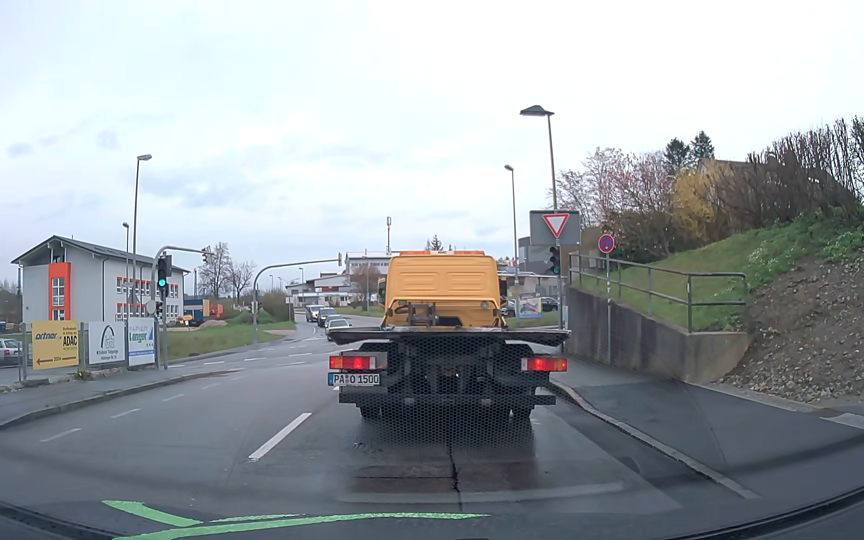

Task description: Follow the waypoints while adhering to traffic rules and regulations

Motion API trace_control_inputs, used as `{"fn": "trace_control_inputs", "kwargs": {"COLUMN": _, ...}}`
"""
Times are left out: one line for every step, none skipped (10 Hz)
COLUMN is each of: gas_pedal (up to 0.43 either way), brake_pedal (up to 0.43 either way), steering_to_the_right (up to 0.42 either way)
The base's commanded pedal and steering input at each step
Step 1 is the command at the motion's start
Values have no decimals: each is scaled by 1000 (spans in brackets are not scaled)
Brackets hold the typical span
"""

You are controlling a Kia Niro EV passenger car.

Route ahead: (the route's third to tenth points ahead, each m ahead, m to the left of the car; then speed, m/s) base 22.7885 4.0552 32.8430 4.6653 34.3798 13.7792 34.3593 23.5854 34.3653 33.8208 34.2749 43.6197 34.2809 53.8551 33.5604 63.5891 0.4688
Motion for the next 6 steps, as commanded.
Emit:
{"fn": "trace_control_inputs", "kwargs": {"gas_pedal": 0, "brake_pedal": 140, "steering_to_the_right": -15}}
{"fn": "trace_control_inputs", "kwargs": {"gas_pedal": 0, "brake_pedal": 128, "steering_to_the_right": -15}}
{"fn": "trace_control_inputs", "kwargs": {"gas_pedal": 0, "brake_pedal": 104, "steering_to_the_right": -15}}
{"fn": "trace_control_inputs", "kwargs": {"gas_pedal": 0, "brake_pedal": 61, "steering_to_the_right": -15}}
{"fn": "trace_control_inputs", "kwargs": {"gas_pedal": 0, "brake_pedal": 24, "steering_to_the_right": -15}}
{"fn": "trace_control_inputs", "kwargs": {"gas_pedal": 0, "brake_pedal": 0, "steering_to_the_right": -15}}
